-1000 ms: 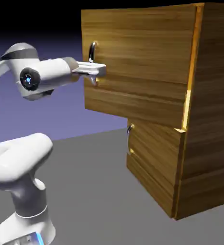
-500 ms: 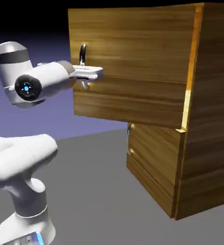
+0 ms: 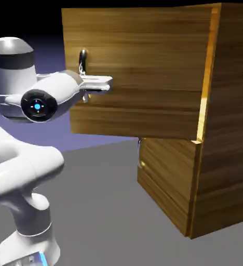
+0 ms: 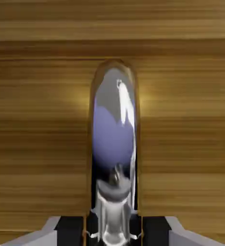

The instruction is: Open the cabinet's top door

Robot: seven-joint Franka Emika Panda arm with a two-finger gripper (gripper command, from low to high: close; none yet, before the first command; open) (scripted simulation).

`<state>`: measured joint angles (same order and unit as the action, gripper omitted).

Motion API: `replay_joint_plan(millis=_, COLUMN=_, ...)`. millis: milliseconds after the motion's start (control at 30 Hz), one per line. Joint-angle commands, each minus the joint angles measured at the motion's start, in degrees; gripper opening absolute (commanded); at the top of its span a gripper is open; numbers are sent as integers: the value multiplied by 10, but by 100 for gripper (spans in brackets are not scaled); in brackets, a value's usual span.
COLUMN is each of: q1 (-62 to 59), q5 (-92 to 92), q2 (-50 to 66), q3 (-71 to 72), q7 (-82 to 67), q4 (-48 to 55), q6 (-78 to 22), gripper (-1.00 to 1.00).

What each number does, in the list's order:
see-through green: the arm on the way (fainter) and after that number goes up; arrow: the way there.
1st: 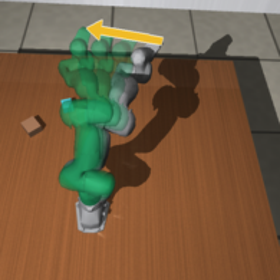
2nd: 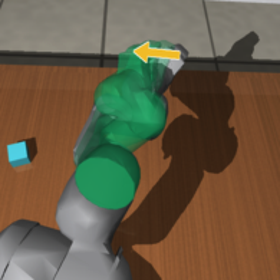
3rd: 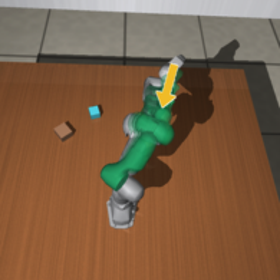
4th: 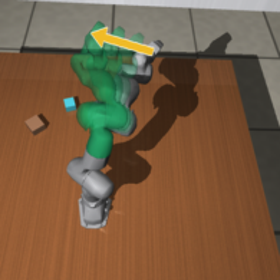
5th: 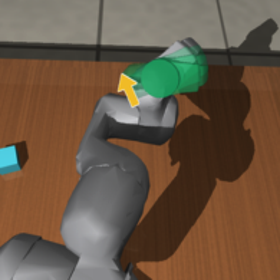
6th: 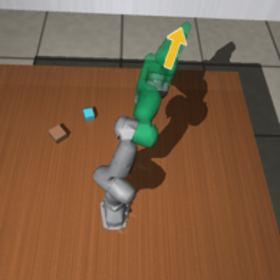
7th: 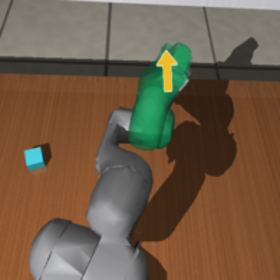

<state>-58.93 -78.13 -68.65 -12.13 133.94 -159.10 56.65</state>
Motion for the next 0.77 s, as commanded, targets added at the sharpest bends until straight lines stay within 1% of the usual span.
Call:
replay_joint_plan(millis=0, q1=7, q5=15, q2=21, q3=-10, q7=-13, q4=11, q6=-10, gripper=-100)
replay_joint_plan(millis=333, q1=105, q5=148, q2=228, q3=-110, q7=-132, q4=151, q6=-111, gripper=-100)
replay_joint_plan(millis=700, q1=227, q5=253, q2=455, q3=-217, q7=-265, q4=355, q6=-258, gripper=-100)
replay_joint_plan(millis=733, q1=227, q5=253, q2=455, q3=-217, q7=-265, q4=355, q6=-258, gripper=100)
